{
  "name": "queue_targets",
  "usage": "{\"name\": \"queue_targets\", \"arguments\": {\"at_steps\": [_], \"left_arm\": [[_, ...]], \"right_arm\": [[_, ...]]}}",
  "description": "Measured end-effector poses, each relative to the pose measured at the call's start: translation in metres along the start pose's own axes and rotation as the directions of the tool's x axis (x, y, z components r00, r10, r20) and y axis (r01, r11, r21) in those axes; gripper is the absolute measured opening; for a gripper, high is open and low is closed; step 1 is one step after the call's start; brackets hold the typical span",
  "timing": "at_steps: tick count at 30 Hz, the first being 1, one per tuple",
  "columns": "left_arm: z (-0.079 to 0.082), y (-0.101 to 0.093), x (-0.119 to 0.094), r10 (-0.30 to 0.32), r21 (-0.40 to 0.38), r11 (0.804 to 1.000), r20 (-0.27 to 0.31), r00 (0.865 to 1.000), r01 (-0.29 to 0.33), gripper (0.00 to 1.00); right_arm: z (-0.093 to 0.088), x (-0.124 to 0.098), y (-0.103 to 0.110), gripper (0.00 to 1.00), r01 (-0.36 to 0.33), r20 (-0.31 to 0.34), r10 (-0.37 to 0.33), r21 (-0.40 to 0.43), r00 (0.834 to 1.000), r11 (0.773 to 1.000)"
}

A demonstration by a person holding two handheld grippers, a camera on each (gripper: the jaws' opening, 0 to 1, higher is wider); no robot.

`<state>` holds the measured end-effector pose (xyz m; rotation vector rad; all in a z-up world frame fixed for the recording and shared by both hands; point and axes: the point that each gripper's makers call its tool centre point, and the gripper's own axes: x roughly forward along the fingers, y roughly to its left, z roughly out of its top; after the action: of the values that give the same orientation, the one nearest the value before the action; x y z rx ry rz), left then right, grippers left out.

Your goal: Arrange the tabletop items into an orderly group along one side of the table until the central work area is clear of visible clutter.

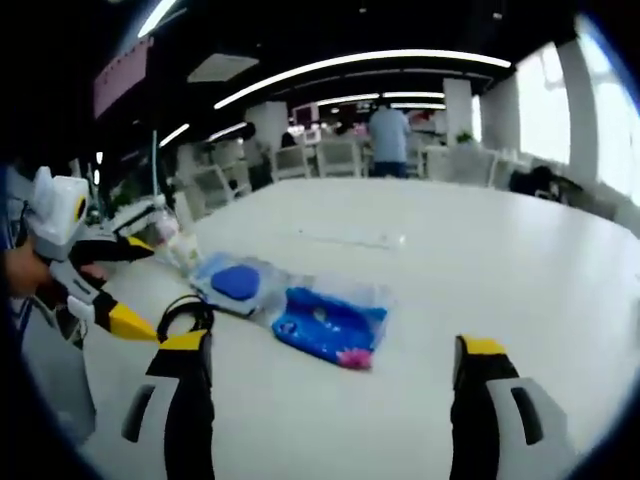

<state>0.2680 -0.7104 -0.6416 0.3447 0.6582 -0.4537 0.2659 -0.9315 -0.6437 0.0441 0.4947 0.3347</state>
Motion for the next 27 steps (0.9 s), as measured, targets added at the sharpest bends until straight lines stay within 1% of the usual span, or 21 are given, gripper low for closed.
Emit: {"name": "queue_targets", "arguments": {"at_steps": [7, 12, 16, 21, 23, 24, 27], "left_arm": [[-0.01, 0.016, -0.014, 0.039, 0.015, 0.999, -0.021, 0.999, -0.039, 0.95], [-0.012, 0.021, -0.023, 0.053, 0.022, 0.998, -0.015, 0.998, -0.053, 0.94], [-0.016, 0.023, -0.031, 0.049, 0.053, 0.997, -0.026, 0.998, -0.048, 0.93], [-0.022, 0.033, -0.03, 0.044, 0.071, 0.997, -0.047, 0.998, -0.04, 0.91], [-0.023, 0.035, -0.029, 0.035, 0.083, 0.996, -0.053, 0.998, -0.03, 0.91], [-0.023, 0.037, -0.028, 0.028, 0.088, 0.996, -0.054, 0.998, -0.023, 0.91], [-0.023, 0.04, -0.027, 0.012, 0.076, 0.997, -0.04, 0.999, -0.009, 0.89]], "right_arm": [[-0.003, -0.004, 0.01, 0.95, -0.009, 0.024, 0.008, 0.038, 1.0, 0.999], [-0.007, -0.003, 0.019, 0.94, -0.015, 0.039, 0.013, 0.054, 0.999, 0.998], [-0.007, 0.0, 0.031, 0.93, -0.028, 0.056, 0.023, 0.095, 0.998, 0.995], [-0.004, 0.003, 0.049, 0.91, -0.049, 0.072, 0.043, 0.076, 0.996, 0.996], [-0.003, 0.005, 0.053, 0.91, -0.048, 0.081, 0.041, 0.085, 0.996, 0.995], [-0.004, 0.005, 0.054, 0.91, -0.04, 0.074, 0.033, 0.094, 0.997, 0.995], [-0.002, 0.009, 0.056, 0.91, -0.023, 0.088, 0.013, 0.107, 0.996, 0.994]]}}
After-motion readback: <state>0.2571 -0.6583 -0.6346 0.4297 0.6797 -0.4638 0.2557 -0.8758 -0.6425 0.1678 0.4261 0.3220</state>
